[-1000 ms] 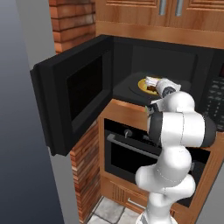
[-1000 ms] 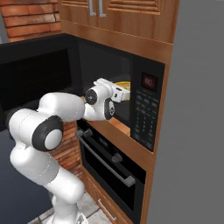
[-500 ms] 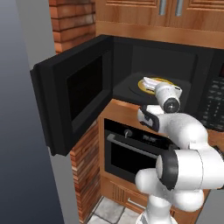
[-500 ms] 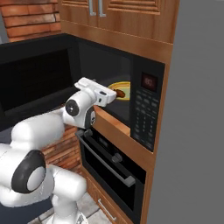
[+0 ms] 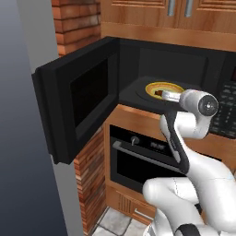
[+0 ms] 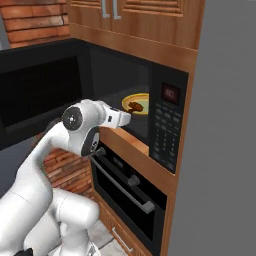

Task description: Transport the chicken drumstick from the fridge to the microwave and turn on the microwave.

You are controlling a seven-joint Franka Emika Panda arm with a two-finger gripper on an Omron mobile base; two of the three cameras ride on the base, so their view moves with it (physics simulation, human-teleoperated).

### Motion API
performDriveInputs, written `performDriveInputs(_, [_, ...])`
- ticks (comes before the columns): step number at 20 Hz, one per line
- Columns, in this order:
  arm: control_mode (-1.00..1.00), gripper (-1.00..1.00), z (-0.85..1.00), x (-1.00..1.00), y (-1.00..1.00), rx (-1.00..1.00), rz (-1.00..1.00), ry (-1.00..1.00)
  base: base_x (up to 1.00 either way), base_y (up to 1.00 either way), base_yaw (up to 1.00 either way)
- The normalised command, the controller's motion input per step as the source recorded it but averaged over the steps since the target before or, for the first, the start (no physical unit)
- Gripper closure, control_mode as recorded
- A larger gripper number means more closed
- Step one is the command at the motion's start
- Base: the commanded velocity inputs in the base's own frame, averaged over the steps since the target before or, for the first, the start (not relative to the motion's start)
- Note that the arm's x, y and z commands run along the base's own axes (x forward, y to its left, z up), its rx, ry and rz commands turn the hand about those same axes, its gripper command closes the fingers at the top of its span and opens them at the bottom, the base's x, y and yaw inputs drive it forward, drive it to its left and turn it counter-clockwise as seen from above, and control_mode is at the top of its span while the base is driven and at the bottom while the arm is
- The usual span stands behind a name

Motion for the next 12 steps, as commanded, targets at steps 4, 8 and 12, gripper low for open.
performDriveInputs(4, [-1.0, -1.0, 0.21, -1.0, 0.44, -0.13, 0.11, 0.26, 0.0, 0.0, 0.0])
performDriveInputs(8, [-1.0, -1.0, 0.01, -1.0, 0.5, -0.17, 0.11, 0.15, 0.0, 0.0, 0.0])
performDriveInputs(12, [-1.0, -1.0, -0.17, -1.0, 0.68, -0.39, 0.21, 0.01, 0.0, 0.0, 0.0])
